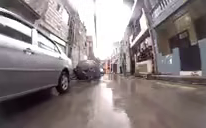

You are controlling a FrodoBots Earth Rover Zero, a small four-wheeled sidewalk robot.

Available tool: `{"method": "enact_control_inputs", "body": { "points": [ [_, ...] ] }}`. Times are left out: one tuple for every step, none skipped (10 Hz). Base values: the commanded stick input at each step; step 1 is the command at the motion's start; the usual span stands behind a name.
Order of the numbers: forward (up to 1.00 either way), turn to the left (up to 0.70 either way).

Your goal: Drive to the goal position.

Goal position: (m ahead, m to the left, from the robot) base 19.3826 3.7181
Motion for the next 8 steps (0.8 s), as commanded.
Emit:
{"method": "enact_control_inputs", "body": {
  "points": [
    [0.99, -0.14],
    [0.99, 0.00],
    [0.99, 0.00],
    [0.99, 0.00],
    [0.99, 0.00],
    [0.99, 0.00],
    [0.99, 0.00],
    [0.99, 0.00]
  ]
}}
